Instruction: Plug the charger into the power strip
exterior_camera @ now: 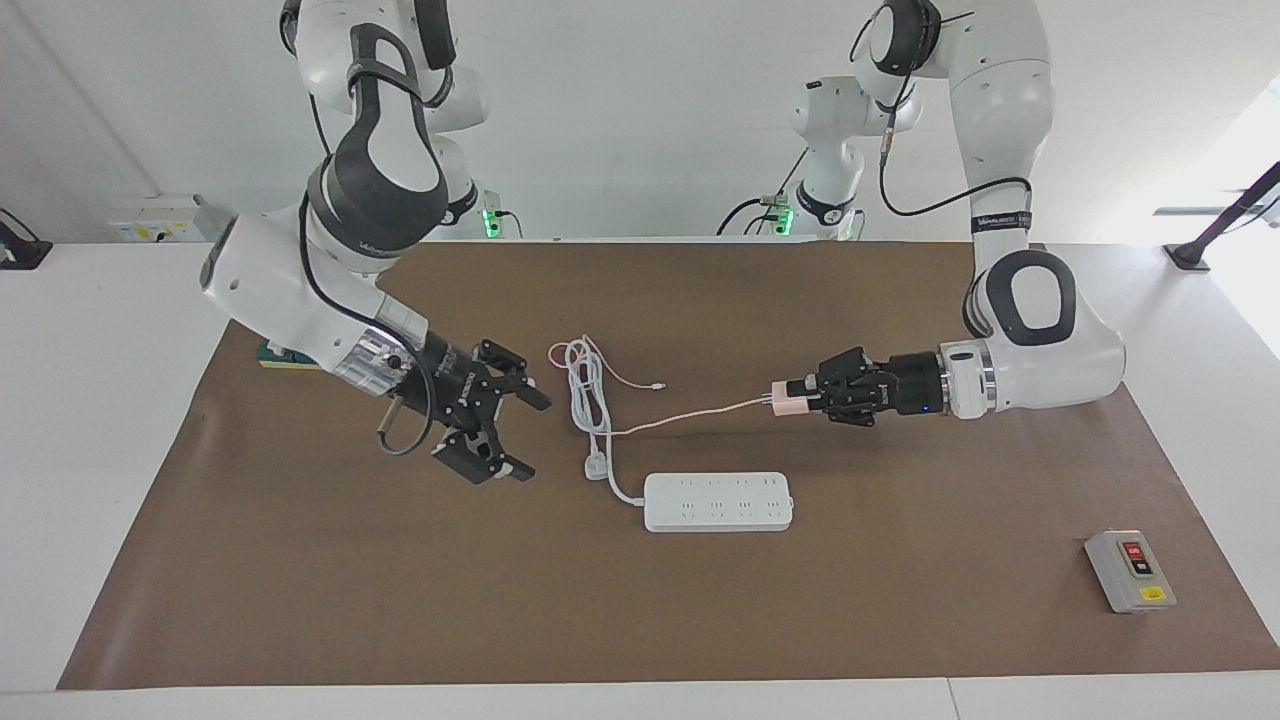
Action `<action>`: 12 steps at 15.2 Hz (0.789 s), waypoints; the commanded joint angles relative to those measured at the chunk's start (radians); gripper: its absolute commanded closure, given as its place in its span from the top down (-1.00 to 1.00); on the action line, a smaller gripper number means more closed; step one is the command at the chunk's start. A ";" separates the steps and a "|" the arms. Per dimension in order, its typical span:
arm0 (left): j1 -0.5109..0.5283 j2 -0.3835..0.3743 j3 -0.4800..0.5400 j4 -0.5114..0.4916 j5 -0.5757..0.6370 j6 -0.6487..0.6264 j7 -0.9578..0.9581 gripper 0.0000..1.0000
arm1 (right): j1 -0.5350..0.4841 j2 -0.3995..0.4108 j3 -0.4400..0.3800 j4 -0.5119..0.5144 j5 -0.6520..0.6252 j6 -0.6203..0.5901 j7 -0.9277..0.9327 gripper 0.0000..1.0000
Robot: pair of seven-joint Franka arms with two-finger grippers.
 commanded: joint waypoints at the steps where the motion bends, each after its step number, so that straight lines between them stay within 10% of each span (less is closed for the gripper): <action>1: 0.008 -0.059 0.044 0.013 0.143 -0.042 -0.061 -1.00 | -0.008 -0.038 0.007 -0.021 -0.128 -0.043 -0.070 1.00; 12: 0.008 -0.049 0.162 0.359 0.703 -0.304 -0.172 -1.00 | -0.144 -0.120 0.007 -0.021 -0.417 -0.367 -0.797 1.00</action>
